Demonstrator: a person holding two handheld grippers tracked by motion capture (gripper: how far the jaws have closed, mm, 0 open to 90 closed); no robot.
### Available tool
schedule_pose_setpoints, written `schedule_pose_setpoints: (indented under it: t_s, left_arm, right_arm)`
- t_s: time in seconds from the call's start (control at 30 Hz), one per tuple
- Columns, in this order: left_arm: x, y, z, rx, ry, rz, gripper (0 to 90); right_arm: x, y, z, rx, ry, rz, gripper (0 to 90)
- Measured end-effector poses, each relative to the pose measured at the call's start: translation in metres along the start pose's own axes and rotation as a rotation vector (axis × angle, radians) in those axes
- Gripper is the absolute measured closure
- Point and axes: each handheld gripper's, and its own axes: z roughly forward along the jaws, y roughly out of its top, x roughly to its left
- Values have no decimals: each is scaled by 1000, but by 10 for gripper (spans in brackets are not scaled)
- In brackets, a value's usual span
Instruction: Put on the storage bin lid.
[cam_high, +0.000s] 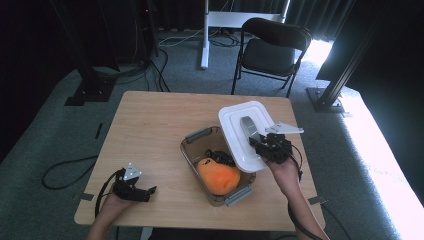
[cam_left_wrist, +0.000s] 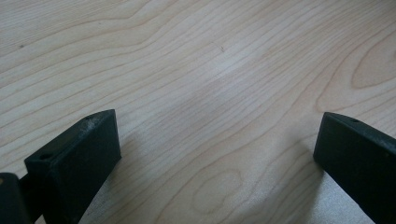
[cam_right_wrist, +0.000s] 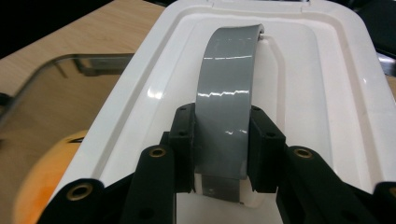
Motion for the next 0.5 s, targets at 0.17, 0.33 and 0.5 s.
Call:
schedule_pose_setpoints:
  t_s: [0.17, 0.33, 0.5]
  left_arm:
    - [0, 0, 0, 3, -1, 1, 9]
    - [0, 0, 0, 2, -1, 1, 10]
    - [0, 0, 0, 3, -1, 1, 9]
  right_arm:
    - [21, 0, 4, 9, 49, -37, 673]
    - [40, -1, 10, 19, 108, -55, 673]
    - [59, -3, 16, 32, 152, -91, 674]
